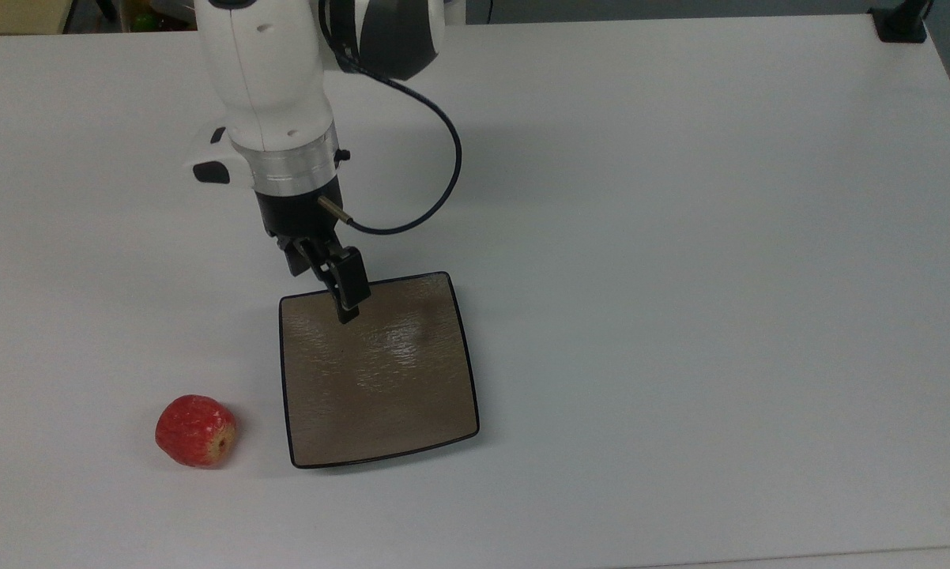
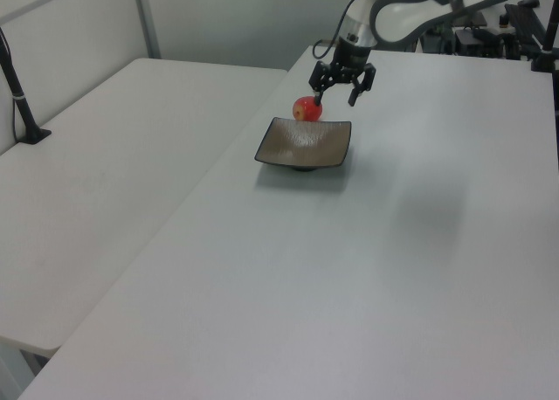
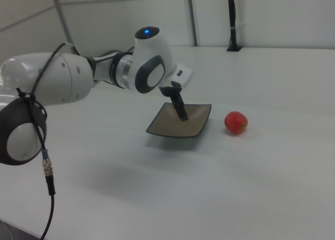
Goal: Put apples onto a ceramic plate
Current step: 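Move the gripper past the plate rim toward the red apple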
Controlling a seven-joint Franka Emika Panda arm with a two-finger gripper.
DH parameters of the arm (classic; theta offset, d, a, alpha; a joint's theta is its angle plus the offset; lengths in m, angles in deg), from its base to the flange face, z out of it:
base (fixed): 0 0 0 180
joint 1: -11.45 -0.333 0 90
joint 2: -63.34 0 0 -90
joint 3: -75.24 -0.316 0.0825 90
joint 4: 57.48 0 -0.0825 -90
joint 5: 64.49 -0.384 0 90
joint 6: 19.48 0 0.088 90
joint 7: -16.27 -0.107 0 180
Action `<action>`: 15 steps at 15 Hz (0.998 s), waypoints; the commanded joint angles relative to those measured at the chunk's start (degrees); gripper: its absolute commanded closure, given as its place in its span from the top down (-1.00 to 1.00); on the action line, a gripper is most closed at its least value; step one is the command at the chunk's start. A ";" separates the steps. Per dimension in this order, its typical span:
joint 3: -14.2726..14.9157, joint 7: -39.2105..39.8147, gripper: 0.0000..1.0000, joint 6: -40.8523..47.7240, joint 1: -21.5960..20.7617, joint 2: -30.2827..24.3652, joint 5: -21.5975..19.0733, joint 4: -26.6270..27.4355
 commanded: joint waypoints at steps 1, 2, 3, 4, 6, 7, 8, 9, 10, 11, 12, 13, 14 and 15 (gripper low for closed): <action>0.80 -2.64 1.00 -3.52 -0.26 2.64 0.81 -2.80; 0.98 -2.29 1.00 -4.31 -0.08 2.90 1.86 -2.80; 1.59 -2.03 1.00 -5.36 0.01 3.25 2.66 -2.88; 1.94 -1.33 1.00 -6.33 0.44 3.43 3.19 -2.88; 2.73 2.00 1.00 -7.74 1.23 5.18 3.81 -4.54; 3.35 3.50 1.00 -8.27 1.50 6.67 3.81 -6.03; 3.61 4.99 1.00 -8.54 2.20 8.34 3.81 -8.14; 3.70 6.14 1.00 -8.54 2.99 9.75 3.81 -9.72; 3.70 7.46 1.00 -8.63 3.26 10.54 4.16 -10.26; 3.70 9.04 1.00 -8.63 3.87 10.81 4.68 -10.35; 3.70 10.70 1.00 -8.71 4.40 10.99 5.21 -10.35; 3.70 12.03 1.00 -8.72 4.58 11.25 5.65 -11.22; 3.62 13.00 1.00 -8.72 4.84 12.13 5.91 -12.45; 3.36 13.44 1.00 -8.72 5.45 13.00 6.27 -13.94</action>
